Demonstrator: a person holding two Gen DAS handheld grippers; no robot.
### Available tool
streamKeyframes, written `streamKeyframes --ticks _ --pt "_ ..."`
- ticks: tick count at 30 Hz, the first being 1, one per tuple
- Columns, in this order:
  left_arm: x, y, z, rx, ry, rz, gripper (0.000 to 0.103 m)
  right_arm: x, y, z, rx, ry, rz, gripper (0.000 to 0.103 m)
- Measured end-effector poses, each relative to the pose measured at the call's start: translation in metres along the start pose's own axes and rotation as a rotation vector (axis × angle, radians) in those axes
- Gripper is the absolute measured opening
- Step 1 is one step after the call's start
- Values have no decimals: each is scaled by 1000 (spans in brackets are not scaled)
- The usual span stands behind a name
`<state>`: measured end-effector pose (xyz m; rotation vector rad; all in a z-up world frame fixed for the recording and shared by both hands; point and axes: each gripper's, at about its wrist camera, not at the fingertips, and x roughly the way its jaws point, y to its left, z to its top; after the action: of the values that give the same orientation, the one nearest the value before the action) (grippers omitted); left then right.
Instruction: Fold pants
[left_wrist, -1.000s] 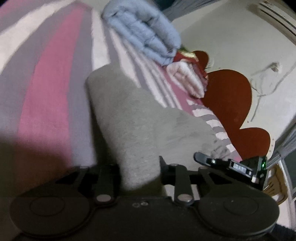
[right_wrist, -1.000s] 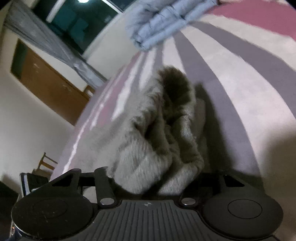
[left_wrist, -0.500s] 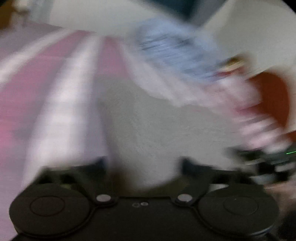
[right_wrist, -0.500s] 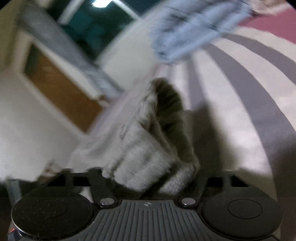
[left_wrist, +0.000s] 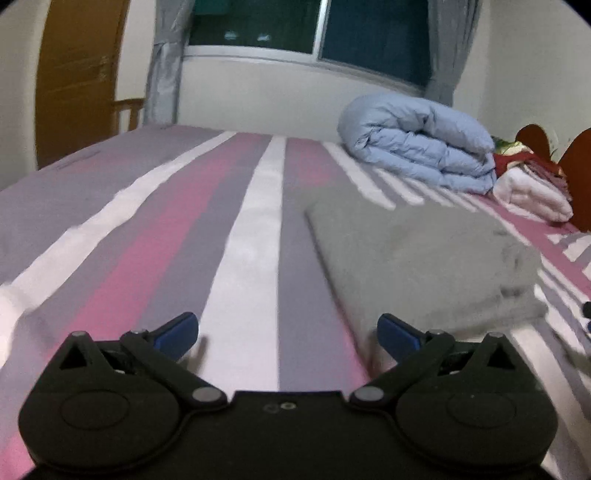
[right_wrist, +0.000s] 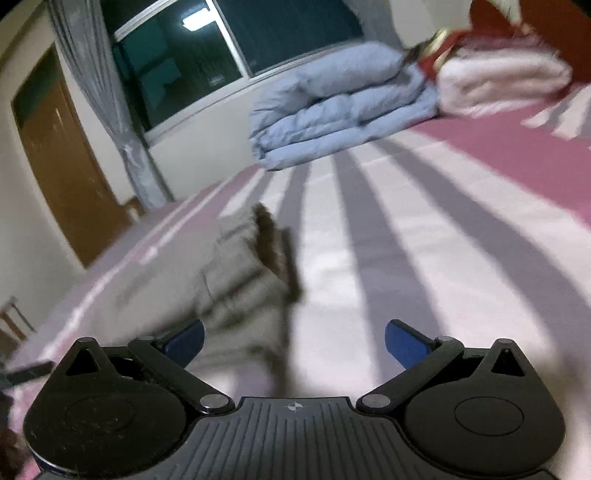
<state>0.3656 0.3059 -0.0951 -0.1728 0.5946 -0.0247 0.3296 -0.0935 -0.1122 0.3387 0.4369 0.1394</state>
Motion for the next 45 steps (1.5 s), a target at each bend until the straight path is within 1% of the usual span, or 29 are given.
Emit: streamKeyframes --ticks 2,4,5,6,8,9,10,11,12,13,15,17,19,24,26,29,32,34,36,42,45 --pt "-22 -1 -13 6 -1 21 97 -33 4 -14 -23 -38 -45 103" --pt "-46 -6 -24 43 -15 36 97 -61 12 -24 -38 -64 -49 103" --pt "-55 -11 -28 61 -29 52 97 -72 17 -27 -50 -75 -65 103" --pt "-67 -16 -34 79 -43 59 97 -82 21 -32 -53 -84 -87 103" --pt "-90 -25 -40 87 -82 62 96 -98 28 -39 -31 -81 -85 103" --pt "-101 -30 -39 81 -131 65 96 -107 33 -43 -19 -84 -89 103" --pt "-115 -35 -39 63 -176 52 97 -114 37 -46 -17 -93 -96 103" --pt "-125 -38 -40 42 -199 25 97 -121 41 -45 -18 -103 -93 103" --pt "-133 -43 -43 30 -203 9 97 -127 45 -45 -21 -113 -77 103" --pt "-142 -50 -46 33 -212 6 97 -136 52 -49 -34 -117 -64 103" --pt "-160 -64 -54 75 -233 -15 97 -154 64 -56 -72 -127 -51 103" --pt "-177 -72 -63 85 -259 -29 97 -175 77 -67 -111 -143 -26 103" --pt "-193 -76 -72 92 -274 -44 97 -190 86 -74 -136 -153 -12 103" --pt "-226 -88 -89 88 -270 -77 97 -228 95 -91 -138 -166 18 103" --pt "-241 -91 -99 72 -269 -86 97 -239 100 -96 -152 -169 15 103" --pt "-260 -97 -112 79 -265 -95 97 -256 116 -107 -218 -170 21 103" --pt "-273 -103 -123 102 -281 -104 97 -266 131 -119 -307 -187 28 103" --pt "-270 -104 -125 103 -267 -115 97 -265 138 -122 -352 -185 38 103" --pt "-267 -105 -126 106 -279 -106 97 -259 142 -125 -367 -180 35 103" --pt "-259 -101 -129 77 -264 -112 97 -243 149 -128 -419 -168 27 103" --pt "-258 -102 -130 83 -261 -114 97 -237 151 -130 -418 -160 23 103"
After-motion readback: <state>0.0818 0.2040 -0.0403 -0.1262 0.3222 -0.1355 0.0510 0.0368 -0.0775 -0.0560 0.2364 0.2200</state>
